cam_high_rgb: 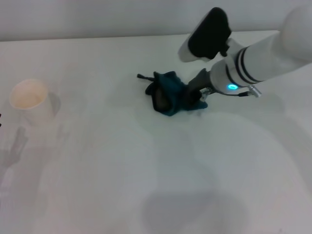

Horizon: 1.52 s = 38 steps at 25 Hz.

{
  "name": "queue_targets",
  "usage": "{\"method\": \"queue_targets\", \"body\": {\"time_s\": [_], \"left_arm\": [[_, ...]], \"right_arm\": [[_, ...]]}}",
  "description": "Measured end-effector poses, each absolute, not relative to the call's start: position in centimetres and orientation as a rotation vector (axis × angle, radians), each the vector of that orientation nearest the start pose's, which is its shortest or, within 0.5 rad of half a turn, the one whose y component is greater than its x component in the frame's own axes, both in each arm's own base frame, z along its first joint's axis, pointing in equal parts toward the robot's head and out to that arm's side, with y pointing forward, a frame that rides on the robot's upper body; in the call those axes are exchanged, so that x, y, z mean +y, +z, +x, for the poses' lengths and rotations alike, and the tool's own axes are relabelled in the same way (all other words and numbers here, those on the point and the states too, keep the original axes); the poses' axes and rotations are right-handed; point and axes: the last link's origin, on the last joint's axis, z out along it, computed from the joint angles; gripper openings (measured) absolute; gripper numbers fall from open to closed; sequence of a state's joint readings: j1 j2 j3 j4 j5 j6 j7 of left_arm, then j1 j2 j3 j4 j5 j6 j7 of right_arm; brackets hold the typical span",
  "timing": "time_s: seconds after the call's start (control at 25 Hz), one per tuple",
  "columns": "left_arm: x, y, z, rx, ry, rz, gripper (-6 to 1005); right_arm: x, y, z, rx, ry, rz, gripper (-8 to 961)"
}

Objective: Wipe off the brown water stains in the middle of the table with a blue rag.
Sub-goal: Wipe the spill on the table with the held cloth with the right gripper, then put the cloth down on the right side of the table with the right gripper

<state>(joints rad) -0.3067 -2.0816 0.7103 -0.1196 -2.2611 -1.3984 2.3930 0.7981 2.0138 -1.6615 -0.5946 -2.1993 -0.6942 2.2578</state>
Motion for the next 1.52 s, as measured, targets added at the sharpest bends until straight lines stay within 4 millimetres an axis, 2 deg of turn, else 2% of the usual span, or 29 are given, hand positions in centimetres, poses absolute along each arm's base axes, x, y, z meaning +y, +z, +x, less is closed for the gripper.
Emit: {"method": "queue_targets", "body": {"time_s": [0.2, 0.44, 0.76, 1.0, 1.28, 1.52], "left_arm": [[24.7, -2.6, -36.6, -1.058, -1.043, -1.518, 880], [24.8, -2.3, -36.7, -1.044, -1.037, -1.521, 881], [24.7, -2.1, -36.8, -1.036, -1.041, -1.52, 881], [24.7, -2.1, -36.8, -1.034, -1.04, -1.518, 881], [24.8, -2.0, -36.8, -1.034, -1.042, -1.514, 881], [24.8, -2.0, -36.8, -1.033, -1.044, -1.512, 881]], "right_arm": [[42.1, -5.5, 25.2, 0.755, -0.294, -2.435, 53], [41.4, -3.7, 27.2, 0.855, -0.305, -2.404, 54], [39.2, -1.7, 27.8, 0.906, -0.317, -2.449, 54], [37.9, -2.0, 27.6, 0.947, -0.34, -2.514, 54], [37.6, -2.9, 26.8, 0.988, -0.27, -2.54, 54], [37.8, -2.7, 26.7, 0.985, -0.248, -2.529, 54]]}}
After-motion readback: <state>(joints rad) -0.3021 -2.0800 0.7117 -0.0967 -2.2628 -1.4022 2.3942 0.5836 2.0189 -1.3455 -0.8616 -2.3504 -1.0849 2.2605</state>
